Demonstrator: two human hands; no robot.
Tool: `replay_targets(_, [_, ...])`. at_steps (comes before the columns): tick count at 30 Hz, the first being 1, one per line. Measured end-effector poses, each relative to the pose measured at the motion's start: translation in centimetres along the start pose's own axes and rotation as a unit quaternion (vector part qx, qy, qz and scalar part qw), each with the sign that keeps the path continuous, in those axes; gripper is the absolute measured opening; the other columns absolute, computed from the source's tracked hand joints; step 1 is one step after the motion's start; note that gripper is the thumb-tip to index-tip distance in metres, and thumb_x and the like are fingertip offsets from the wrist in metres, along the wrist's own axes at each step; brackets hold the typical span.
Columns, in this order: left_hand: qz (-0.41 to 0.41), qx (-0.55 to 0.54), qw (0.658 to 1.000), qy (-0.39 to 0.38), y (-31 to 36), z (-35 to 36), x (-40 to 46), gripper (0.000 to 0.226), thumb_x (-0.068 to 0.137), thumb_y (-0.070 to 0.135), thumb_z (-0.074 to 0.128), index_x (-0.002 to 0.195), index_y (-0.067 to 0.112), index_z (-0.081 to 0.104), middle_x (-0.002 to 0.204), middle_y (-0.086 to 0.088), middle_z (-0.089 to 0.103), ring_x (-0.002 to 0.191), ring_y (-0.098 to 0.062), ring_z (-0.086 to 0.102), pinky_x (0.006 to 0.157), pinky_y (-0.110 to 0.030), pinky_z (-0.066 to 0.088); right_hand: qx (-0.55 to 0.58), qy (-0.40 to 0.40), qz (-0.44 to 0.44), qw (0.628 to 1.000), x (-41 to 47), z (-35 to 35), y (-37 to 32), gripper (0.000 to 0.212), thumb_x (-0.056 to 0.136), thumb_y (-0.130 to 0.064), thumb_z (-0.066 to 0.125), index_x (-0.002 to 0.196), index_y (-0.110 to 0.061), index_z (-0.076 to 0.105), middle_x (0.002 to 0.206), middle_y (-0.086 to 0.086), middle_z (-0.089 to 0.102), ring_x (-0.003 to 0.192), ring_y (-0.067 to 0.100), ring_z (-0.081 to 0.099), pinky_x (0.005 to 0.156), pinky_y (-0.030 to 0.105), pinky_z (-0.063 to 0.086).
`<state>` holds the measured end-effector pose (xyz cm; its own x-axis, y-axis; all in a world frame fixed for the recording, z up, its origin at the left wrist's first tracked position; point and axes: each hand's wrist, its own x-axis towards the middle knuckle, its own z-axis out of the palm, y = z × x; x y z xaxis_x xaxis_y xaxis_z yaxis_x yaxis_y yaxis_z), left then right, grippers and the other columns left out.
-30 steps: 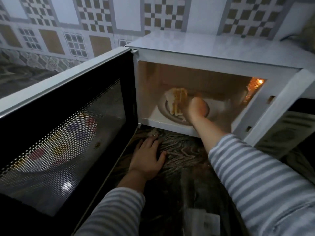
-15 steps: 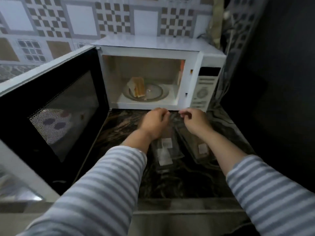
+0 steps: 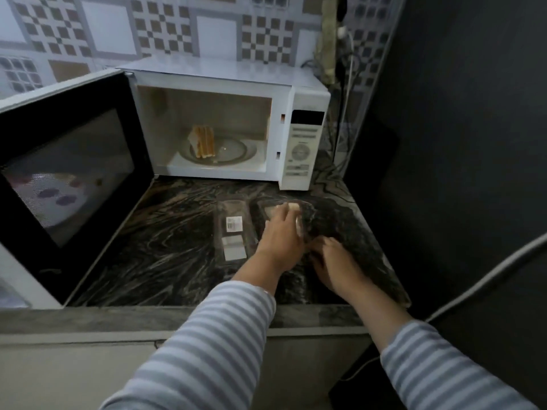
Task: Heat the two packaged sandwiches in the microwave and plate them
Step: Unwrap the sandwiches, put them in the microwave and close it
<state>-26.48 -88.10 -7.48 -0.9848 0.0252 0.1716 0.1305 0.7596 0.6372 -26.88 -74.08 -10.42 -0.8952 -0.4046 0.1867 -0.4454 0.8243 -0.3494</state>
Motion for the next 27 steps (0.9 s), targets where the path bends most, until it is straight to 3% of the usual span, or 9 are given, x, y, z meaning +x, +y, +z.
replay_targets(3, [-0.051,-0.012,0.998,0.027,-0.6,2.5,-1.8,0.075,0.092,0.012,0.053,0.152,0.011,0.009,0.161,-0.009,-0.003,0.148,-0.025,-0.006,0.120,-0.050,0.005,-0.015,0.014,-0.025,0.999,-0.3,0.8,0.9,0.022,0.092,-0.014,0.052,0.105,-0.008,0.069,0.113,0.005,0.059,0.102,0.025,0.053,0.089,0.040,0.046])
replay_targets(7, [-0.064,-0.038,0.996,0.052,-2.1,4.5,-3.8,0.085,0.090,0.023,0.055,0.153,0.014,0.000,0.160,-0.007,-0.014,0.148,-0.024,-0.005,0.120,-0.046,0.010,-0.035,0.074,-0.073,0.994,-0.6,1.2,1.8,0.018,0.087,-0.013,0.063,0.101,-0.007,0.072,0.098,0.005,0.064,0.093,0.026,0.055,0.081,0.041,0.050])
replay_targets(11, [-0.061,-0.021,0.997,0.035,-3.2,5.1,-4.2,0.089,0.091,0.036,0.057,0.153,0.016,-0.004,0.162,-0.005,-0.002,0.149,-0.018,0.005,0.117,-0.031,0.014,-0.026,0.103,-0.101,0.989,-0.6,1.6,3.0,0.013,0.088,-0.015,0.064,0.095,-0.012,0.074,0.087,0.000,0.063,0.087,0.021,0.056,0.075,0.036,0.051])
replay_targets(16, [-0.054,0.014,0.997,0.058,-3.8,5.3,-4.3,0.087,0.090,0.048,0.053,0.153,0.020,0.000,0.162,-0.002,0.010,0.147,-0.018,0.016,0.118,-0.037,0.022,-0.022,0.142,-0.127,0.982,-0.4,2.4,3.8,0.010,0.088,-0.010,0.064,0.089,-0.008,0.073,0.084,0.002,0.065,0.084,0.021,0.057,0.076,0.026,0.046])
replay_targets(22, [-0.078,0.052,0.995,0.045,-3.4,5.4,-4.2,0.081,0.093,0.055,0.043,0.154,0.022,0.001,0.162,-0.001,0.009,0.147,-0.020,0.016,0.119,-0.037,0.020,-0.040,0.162,-0.156,0.974,-0.4,2.8,3.5,0.029,0.091,-0.019,0.045,0.083,-0.005,0.069,0.080,0.006,0.065,0.081,0.025,0.058,0.073,0.034,0.049])
replay_targets(27, [-0.077,0.095,0.992,0.030,-3.1,5.3,-4.2,0.079,0.095,0.051,0.041,0.154,0.017,0.000,0.162,-0.004,0.009,0.147,-0.020,0.014,0.120,-0.031,0.011,-0.046,0.147,-0.160,0.975,-0.7,3.1,3.6,0.018,0.092,-0.012,0.050,0.084,-0.005,0.065,0.084,0.008,0.062,0.084,0.026,0.056,0.075,0.038,0.050])
